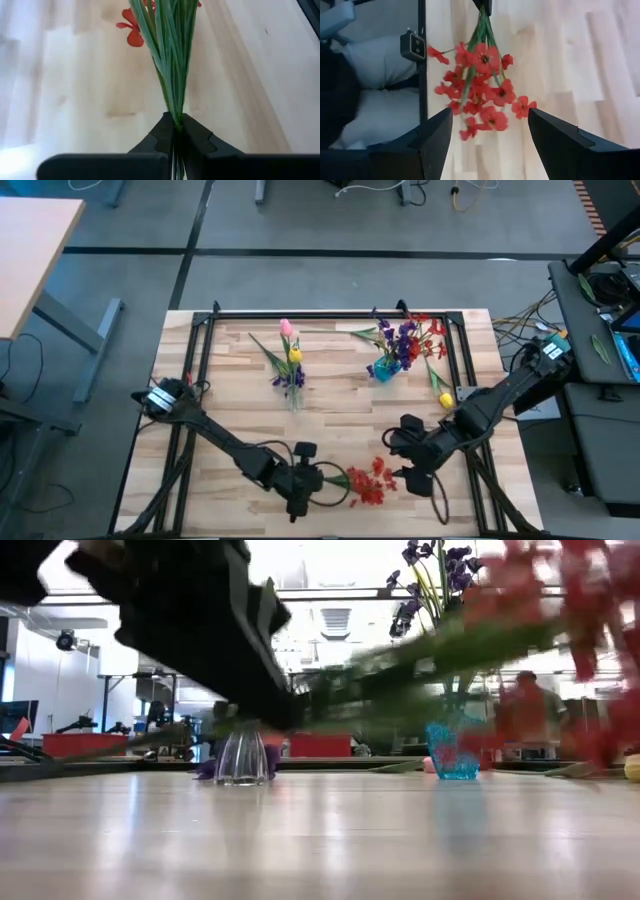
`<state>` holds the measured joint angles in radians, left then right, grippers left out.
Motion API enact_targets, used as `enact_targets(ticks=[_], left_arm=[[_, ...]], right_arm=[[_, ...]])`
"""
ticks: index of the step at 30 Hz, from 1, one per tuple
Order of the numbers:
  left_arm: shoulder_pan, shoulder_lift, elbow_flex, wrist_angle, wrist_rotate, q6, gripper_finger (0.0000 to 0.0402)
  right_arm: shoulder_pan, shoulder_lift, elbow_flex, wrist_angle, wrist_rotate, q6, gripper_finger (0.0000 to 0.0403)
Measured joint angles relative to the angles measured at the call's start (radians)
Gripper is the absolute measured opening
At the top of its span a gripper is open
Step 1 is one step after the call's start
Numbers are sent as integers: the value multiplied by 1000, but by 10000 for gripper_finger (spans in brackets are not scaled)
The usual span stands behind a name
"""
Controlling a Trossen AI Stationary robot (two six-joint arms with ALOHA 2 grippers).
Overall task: Sort flowers into vase by color
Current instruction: Put the red flower into the blue vase
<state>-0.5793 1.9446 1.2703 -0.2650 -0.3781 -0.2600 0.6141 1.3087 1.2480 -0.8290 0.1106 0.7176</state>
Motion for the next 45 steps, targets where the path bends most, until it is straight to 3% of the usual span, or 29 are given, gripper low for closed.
enact_targets(ticks=[5, 8, 13, 18, 23, 26, 31, 36, 45], left_arm=[[-19, -125, -90, 40, -36, 15, 2], [-33, -211, -187, 165, -56, 46, 1], [-43, -343, -395, 612, -58, 190, 1], [-37, -395, -571, 1014, -62, 309, 0], [-31, -388, -649, 1268, -61, 410, 0], [-21, -371, -656, 1345, -61, 454, 0], [2, -325, -617, 1389, -59, 513, 0], [22, -254, -539, 1389, -58, 584, 0], [63, -160, -419, 1407, -58, 615, 0]], right_arm=[[41, -50, 0, -5, 82, -3, 251], [70, -77, -2, -2, 127, -19, 251], [122, -90, -26, -3, 298, -72, 251], [131, -79, -61, 17, 408, -109, 251], [126, -78, -146, 213, 505, -257, 251], [114, -78, -215, 431, 529, -405, 251], [71, -73, -362, 938, 534, -678, 251], [13, -42, -487, 1359, 440, -830, 251], [-49, 25, -523, 1529, 350, -810, 251]])
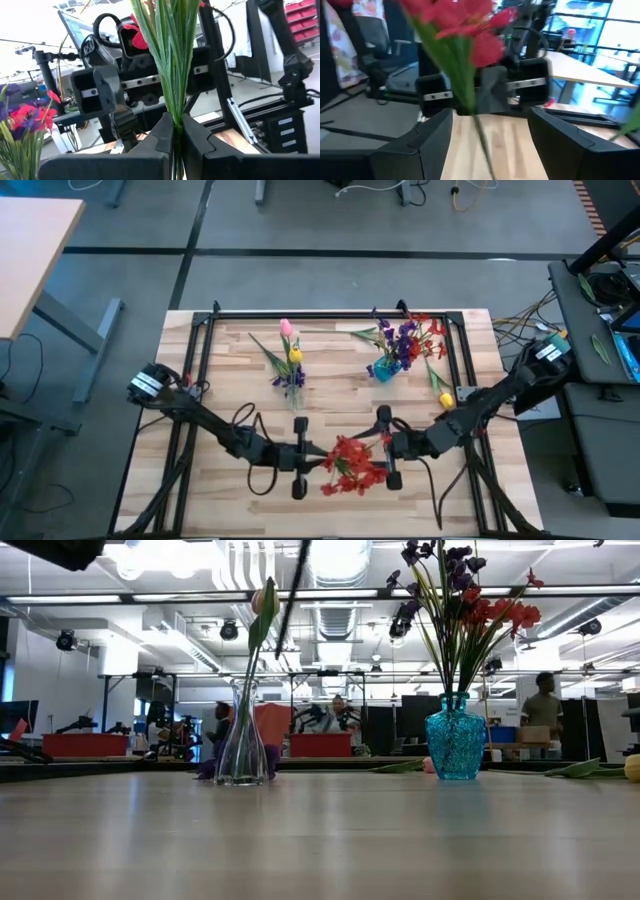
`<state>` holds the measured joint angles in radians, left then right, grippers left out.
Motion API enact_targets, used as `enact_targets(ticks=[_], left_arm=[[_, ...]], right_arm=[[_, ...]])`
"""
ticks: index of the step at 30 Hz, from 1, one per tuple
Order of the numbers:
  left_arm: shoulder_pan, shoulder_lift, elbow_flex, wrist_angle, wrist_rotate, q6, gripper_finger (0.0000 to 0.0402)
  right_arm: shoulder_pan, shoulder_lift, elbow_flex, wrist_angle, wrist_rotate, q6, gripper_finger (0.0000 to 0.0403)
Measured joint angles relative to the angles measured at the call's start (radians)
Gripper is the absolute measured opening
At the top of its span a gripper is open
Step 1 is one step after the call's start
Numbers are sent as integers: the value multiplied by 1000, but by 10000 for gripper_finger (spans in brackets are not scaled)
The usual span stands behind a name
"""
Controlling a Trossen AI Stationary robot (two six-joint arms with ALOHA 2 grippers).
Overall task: Sort flowers into vase by color
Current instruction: Put the red flower into the blue vase
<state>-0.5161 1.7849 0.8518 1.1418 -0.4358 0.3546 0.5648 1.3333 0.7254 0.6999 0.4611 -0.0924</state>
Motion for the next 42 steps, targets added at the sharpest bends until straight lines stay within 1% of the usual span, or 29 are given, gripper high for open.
enact_targets(ticks=[4, 7, 9, 16, 20, 22, 24, 26, 30, 32, 34, 37, 40, 42], left_arm=[[15, 34, 29, -6, 1, 3, 0], [26, 43, 42, 0, 1, 2, 0], [32, 43, 50, 0, 0, -6, 0], [65, 44, 72, -25, 1, -47, 0], [74, 46, 72, -46, 1, -50, 0], [78, 46, 72, -42, 1, -50, 1], [78, 46, 72, -30, 1, -50, 7], [78, 46, 71, -26, 0, -51, 17], [78, 46, 71, -27, 0, -55, 50], [76, 38, 71, -54, -7, -62, 74], [78, 13, 70, -109, -12, -67, 106], [82, -53, 70, -254, -12, -80, 157], [106, -94, 70, -389, -11, -95, 201], [132, -107, 70, -432, -14, -85, 223]], right_arm=[[-3, 42, 0, 75, -7, -10, 251], [-3, 64, 0, 120, -55, -11, 251], [-2, 78, 0, 160, -68, -14, 251], [-16, 107, 33, 177, -69, -27, 251], [-37, 124, 43, 172, -69, -23, 234], [-50, 125, 46, 167, -69, -3, 212], [-62, 127, 48, 177, -68, 21, 179], [-65, 127, 48, 171, -68, 28, 135], [-68, 122, 48, 166, -66, 27, 32], [-68, 113, 48, 152, -55, 32, 20], [-68, 80, 48, 89, -10, 50, 15], [-68, -7, 73, -115, 65, 112, 12], [-82, -119, 118, -426, 178, 201, 11], [-106, -201, 146, -657, 231, 266, 11]])
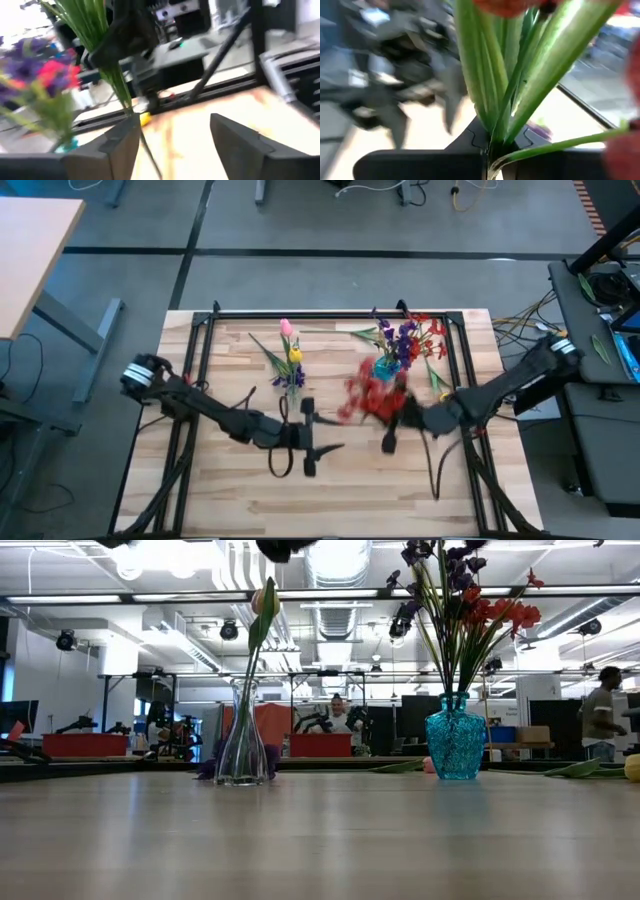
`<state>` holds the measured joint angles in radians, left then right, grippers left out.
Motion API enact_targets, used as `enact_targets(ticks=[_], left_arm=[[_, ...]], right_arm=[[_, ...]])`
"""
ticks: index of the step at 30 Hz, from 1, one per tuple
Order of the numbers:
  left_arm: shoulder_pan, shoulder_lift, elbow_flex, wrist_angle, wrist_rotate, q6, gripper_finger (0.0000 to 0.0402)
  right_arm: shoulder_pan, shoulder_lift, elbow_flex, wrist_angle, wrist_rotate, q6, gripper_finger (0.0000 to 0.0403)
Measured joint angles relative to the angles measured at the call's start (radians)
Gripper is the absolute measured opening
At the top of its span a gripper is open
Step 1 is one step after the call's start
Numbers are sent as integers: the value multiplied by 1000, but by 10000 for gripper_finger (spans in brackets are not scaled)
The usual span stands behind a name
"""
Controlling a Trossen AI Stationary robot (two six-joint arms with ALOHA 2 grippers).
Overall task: Sort flowers into vase by color
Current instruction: Put the red flower into the blue vase
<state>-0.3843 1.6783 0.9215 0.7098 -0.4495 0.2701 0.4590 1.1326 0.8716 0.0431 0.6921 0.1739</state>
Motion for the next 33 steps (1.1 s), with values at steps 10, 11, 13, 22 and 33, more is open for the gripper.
enact_targets(ticks=[10, 11, 13, 22, 33], left_arm=[[79, -26, 0, -14, -13, 14, 257], [74, -26, 0, -16, -14, 8, 255], [60, -27, 0, -22, -33, -8, 252], [34, -75, 0, -159, -97, -43, 239], [25, -99, 0, -255, -214, -60, 237]], right_arm=[[-115, -351, -88, -249, 184, 79, 10], [-117, -373, -103, -249, 227, 87, 10], [-120, -402, -127, -245, 325, 89, 10], [-155, -404, -144, -159, 479, 23, 9], [-274, -329, -146, -112, 478, -13, 9]])
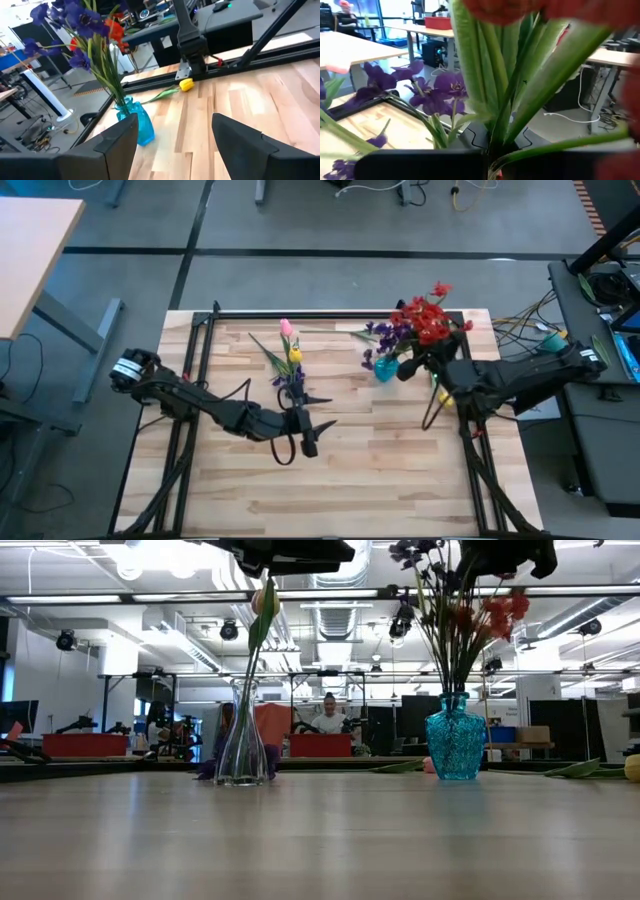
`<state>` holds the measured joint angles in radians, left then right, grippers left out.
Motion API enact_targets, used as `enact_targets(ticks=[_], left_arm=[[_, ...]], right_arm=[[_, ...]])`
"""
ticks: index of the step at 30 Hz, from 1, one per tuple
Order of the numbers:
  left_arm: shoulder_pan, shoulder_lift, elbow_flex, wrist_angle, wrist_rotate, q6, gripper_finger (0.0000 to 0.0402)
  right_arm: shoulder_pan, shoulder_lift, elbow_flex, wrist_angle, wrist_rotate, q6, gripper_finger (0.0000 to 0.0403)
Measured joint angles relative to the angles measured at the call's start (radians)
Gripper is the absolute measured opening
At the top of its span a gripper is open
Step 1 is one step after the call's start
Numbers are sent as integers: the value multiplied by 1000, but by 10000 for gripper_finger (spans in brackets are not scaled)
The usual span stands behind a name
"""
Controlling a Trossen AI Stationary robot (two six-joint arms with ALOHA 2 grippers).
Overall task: Sort flowers into vase by color
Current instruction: Put the red flower into the blue vase
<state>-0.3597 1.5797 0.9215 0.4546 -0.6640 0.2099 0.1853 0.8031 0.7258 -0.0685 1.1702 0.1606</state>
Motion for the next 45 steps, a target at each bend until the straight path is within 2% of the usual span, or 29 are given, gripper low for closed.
enact_targets(ticks=[6, 19, 34, 37, 45], left_arm=[[-11, -24, 0, -39, -9, -21, 237], [-46, -129, 0, -142, -10, -53, 237], [-61, -229, 0, -289, -12, -145, 237], [-64, -239, 0, -316, -44, -162, 237], [-64, -265, 0, -352, -63, -169, 237]], right_arm=[[-23, 20, 0, 3, -45, 55, 9], [-23, 42, 0, 0, -41, 51, 27], [-15, 50, -1, -10, -50, 76, 144], [-11, 50, -1, -17, -63, 76, 171], [-8, 49, -1, -107, -123, 186, 230]])
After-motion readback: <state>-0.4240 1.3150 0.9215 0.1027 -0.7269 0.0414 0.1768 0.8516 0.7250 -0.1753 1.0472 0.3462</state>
